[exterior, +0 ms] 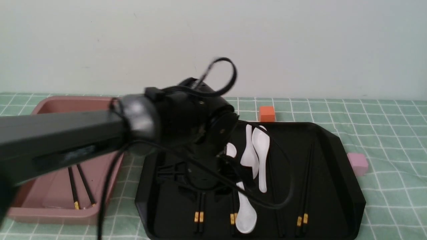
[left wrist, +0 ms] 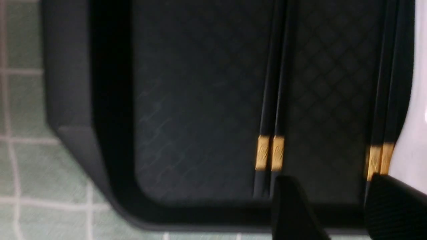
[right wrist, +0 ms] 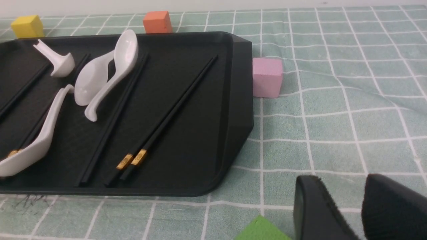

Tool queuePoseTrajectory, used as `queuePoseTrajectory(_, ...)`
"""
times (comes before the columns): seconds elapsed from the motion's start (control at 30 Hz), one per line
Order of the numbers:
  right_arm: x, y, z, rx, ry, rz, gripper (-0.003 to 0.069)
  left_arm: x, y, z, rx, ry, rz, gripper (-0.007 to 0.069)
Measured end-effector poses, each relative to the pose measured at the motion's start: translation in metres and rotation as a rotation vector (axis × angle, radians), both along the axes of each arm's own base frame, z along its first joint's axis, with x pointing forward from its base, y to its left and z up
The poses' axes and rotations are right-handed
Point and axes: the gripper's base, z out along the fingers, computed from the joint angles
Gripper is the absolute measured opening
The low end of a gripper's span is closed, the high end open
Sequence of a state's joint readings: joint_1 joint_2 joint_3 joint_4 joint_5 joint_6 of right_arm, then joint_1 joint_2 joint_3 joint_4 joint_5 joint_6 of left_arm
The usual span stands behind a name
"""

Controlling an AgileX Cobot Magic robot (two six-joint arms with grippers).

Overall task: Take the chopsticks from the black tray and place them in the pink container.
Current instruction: 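Reach over to the black tray and grasp a pair of chopsticks with the left gripper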

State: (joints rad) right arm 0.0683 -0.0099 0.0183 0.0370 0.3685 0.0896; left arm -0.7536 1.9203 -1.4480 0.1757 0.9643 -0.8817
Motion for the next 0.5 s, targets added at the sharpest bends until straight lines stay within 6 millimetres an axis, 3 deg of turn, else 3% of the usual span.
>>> queuePoseTrajectory(0.3, 0.000, 0.000, 0.000, 0.000, 0.000, 0.000, 0.0240, 0.038, 0.017, -0.043, -0.008, 0.118, 0.077, 0.0323)
queuePoseTrajectory(0.5, 0.000, 0.000, 0.000, 0.000, 0.000, 0.000, 0.0240, 0.042, 0.015, -0.059, -0.027, 0.147, 0.060, 0.0323)
